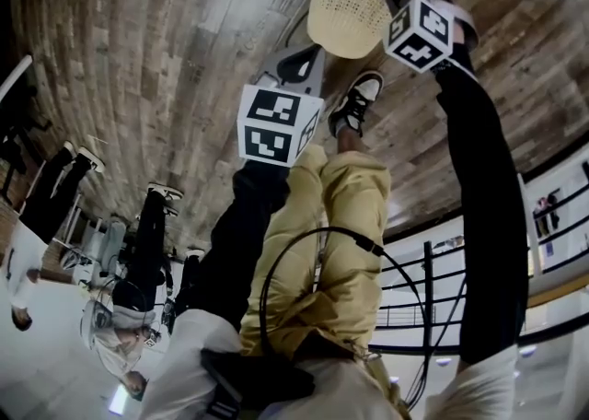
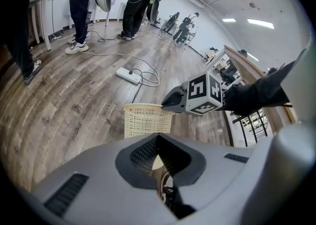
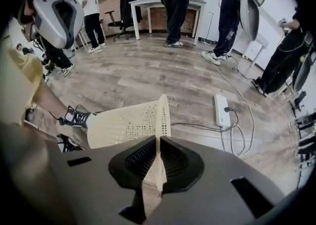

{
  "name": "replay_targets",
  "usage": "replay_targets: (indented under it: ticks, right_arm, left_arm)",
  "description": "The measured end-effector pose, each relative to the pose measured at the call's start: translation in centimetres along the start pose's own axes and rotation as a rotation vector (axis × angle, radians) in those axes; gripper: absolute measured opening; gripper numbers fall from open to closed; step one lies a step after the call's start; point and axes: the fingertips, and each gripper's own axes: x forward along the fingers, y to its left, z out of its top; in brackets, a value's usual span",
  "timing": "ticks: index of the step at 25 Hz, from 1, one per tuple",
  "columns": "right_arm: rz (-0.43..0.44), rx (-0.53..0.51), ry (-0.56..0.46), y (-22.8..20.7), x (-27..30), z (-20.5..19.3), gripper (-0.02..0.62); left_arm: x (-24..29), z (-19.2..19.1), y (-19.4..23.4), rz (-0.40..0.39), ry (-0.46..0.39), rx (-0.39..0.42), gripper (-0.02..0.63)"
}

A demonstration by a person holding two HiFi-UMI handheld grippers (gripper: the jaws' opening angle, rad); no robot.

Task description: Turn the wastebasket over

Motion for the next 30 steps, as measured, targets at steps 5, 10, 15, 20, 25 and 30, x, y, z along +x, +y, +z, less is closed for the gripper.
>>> replay_targets:
  ticks: [5,10,15,20,25,30]
  right_arm:
    - [-0.105,-0.098,-0.001,-0.4,-2.9,-0.2,0.044]
    - [-0.214,-0.182,0.017,-2.7,-6.5,-1.8,0.044]
    - [-0.262,-0.171,0.02,-2.6,-8.3,-3.7,0.046]
    - [-0.104,-0.109,-0.027,5.0,-8.0,-3.5,0.054]
    - [0.138,-0.018,-0.037,13.2,-6.0,-4.4,0.057]
    - [0.345,0.151,-0.084,16.5,-4.4,-3.8,0.074]
  left_arm:
    - [-0.5,0.7,-1.1,-0.003,-0.008,0.018,0.002]
    - [-0.7,2.1,-3.3,-0.011,-0.012,0.048,0.002]
    - [-0.1,3.3,-5.3,-0.023,-0.014,0.091,0.002]
    - [0.4,2.7,-6.1,-0.024,0.006,0.096,0.002]
    - [1.4,1.6,-6.7,-0.031,0.037,0.117,0.002]
    - [2.0,1.0,-6.7,-0.029,0.05,0.13,0.002]
